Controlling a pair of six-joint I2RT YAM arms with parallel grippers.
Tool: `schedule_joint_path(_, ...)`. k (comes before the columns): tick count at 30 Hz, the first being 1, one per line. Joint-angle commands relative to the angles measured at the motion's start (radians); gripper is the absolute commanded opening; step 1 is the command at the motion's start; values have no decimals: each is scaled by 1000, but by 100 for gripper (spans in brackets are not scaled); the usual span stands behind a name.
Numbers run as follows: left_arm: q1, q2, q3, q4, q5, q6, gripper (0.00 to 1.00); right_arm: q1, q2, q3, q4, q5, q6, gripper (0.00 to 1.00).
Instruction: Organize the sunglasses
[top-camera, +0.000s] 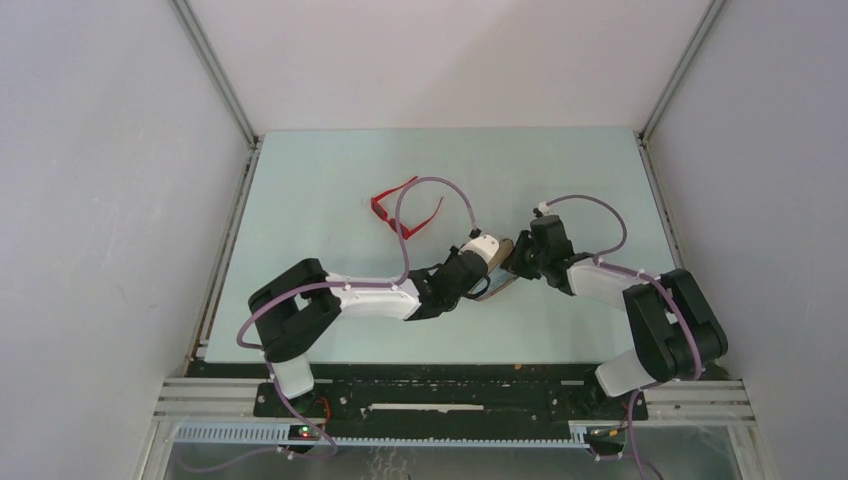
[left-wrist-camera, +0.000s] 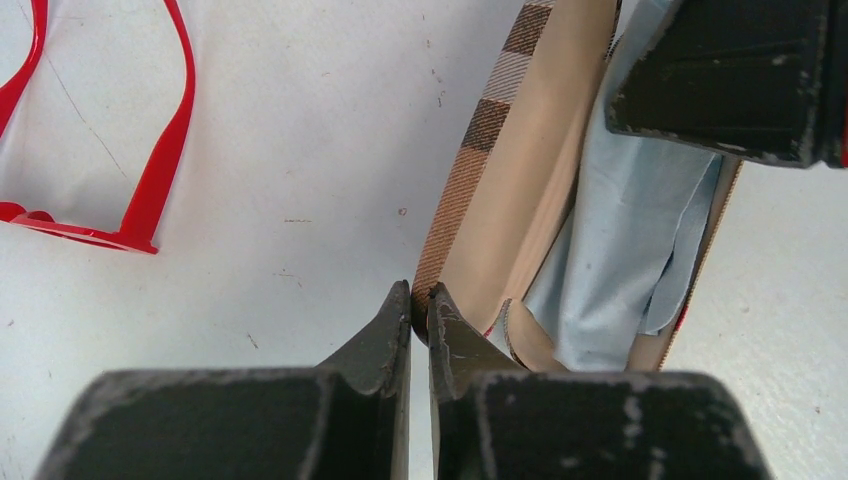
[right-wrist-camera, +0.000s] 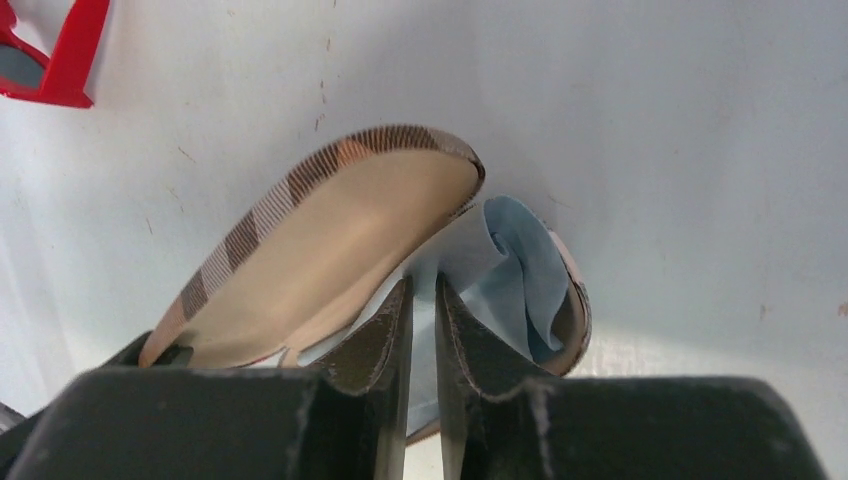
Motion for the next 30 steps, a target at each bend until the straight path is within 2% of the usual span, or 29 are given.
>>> schedule_joint_path(1, -13, -6, 13, 23, -24, 9, 0, 6, 40, 61, -3, 37, 16, 21)
schedule_joint_path(9, -15, -7, 12, 23, -40, 2, 0, 9, 41, 87, -66, 59, 18, 20)
schedule_joint_path(15, -15, -6, 12, 20, -49, 0, 0, 7, -71, 87, -122, 0, 4, 22)
schedule_joint_path(21, -15, 1, 13, 20, -50, -1, 0, -22, -187, 86, -147, 27, -5, 25)
schedule_joint_path(30, -15, 1, 14, 20, -51, -1, 0, -63, -67, 119, -108, 32, 6, 19)
